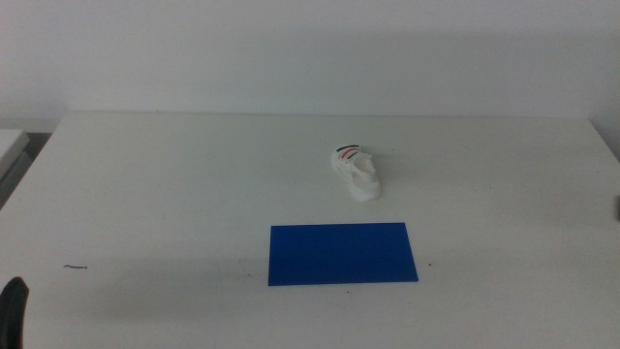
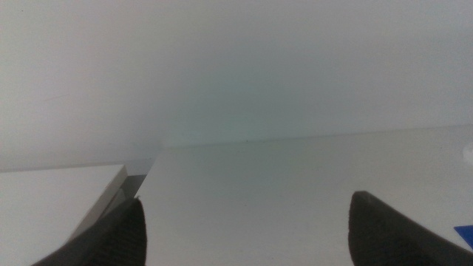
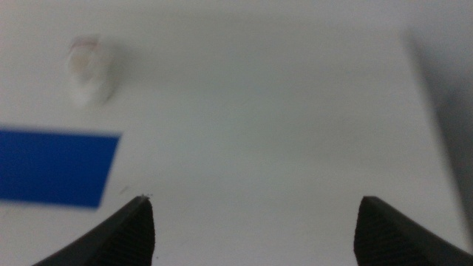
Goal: Use one arm to grab the shoe from the table and place it on the mat.
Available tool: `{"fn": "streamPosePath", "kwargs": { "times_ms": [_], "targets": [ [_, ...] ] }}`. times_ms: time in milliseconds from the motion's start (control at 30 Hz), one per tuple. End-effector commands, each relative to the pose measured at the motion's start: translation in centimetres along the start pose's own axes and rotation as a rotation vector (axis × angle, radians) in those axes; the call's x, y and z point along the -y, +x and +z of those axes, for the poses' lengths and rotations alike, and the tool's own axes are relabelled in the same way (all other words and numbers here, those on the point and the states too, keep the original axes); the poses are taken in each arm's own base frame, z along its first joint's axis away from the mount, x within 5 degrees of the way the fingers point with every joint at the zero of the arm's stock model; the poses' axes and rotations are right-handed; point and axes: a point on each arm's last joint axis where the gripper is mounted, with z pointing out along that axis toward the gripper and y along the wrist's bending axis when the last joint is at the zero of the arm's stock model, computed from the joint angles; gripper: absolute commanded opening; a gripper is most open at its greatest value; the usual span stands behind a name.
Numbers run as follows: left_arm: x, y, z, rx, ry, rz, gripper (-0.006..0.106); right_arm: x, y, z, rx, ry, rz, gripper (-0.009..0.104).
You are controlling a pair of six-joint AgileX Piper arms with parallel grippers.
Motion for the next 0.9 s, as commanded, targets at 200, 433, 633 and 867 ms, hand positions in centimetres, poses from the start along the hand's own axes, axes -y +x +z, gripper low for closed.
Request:
{"fn": "streamPosePath", "kwargs": {
  "times_ms": [200,433,633,867],
  "targets": [
    [0.0,-0.1,0.0,0.008,0.002,-0.005,0.094,-7.0,-8.5,9.3,-0.306,-0.212,-0.091,0.087],
    [0.0,-0.1,0.0,0.008,0.002,-0.005,0.094,-12.9,-12.4,20.2,-0.408,-0.215,-0.242,0.087],
    [0.0,-0.1,0.0,0.008,0.002,-0.005,0.094,-15.6,-13.5,28.2,-0.361,-0.196,-0.301,0.087],
    [0.0,-0.1,0.0,0.008,0.002,-0.005,0.094,-16.9,-11.6,33.5,-0.316,-0.203,-0.337,0.087]
  ]
}}
